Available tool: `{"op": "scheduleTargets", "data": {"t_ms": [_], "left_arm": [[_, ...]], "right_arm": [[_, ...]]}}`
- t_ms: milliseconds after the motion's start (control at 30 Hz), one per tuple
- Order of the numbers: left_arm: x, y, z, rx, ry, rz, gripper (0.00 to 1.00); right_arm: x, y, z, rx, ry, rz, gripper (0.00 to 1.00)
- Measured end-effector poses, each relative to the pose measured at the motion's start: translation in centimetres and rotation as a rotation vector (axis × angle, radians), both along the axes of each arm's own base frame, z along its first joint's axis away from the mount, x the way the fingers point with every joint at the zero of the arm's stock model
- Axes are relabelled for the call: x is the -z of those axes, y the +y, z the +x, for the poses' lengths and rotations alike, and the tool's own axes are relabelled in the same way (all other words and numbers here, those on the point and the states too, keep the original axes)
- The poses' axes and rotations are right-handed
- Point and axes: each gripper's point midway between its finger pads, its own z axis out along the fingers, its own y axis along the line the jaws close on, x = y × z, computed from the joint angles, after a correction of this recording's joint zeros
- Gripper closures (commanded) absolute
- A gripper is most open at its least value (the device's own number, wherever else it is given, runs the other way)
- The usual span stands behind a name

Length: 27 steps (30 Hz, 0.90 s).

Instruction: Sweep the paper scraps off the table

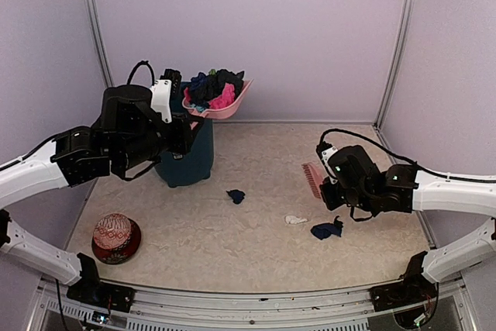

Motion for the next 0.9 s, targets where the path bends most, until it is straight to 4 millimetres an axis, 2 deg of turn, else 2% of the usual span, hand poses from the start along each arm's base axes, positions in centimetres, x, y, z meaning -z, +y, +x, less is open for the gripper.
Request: {"op": "scheduleTargets", "data": {"t_ms": [100, 367, 900], "left_arm": [[-0.6, 1.4, 1.2, -0.017, 0.013, -0.036, 1.00], [-0.6, 4.8, 4.2, -0.042, 0.096, -0.178, 1.00], [0.4, 8.8, 6.7, 0.067, 0.272, -0.652, 1.00]], "right_arm": [[0.1, 0.2, 0.1, -0.003, 0.000, 0.004, 1.00], [0.7, 0.4, 0.2, -0.010, 0.017, -0.003, 1.00], [1.2, 0.6, 0.3, -0.012, 0.029, -0.005, 1.00]]}}
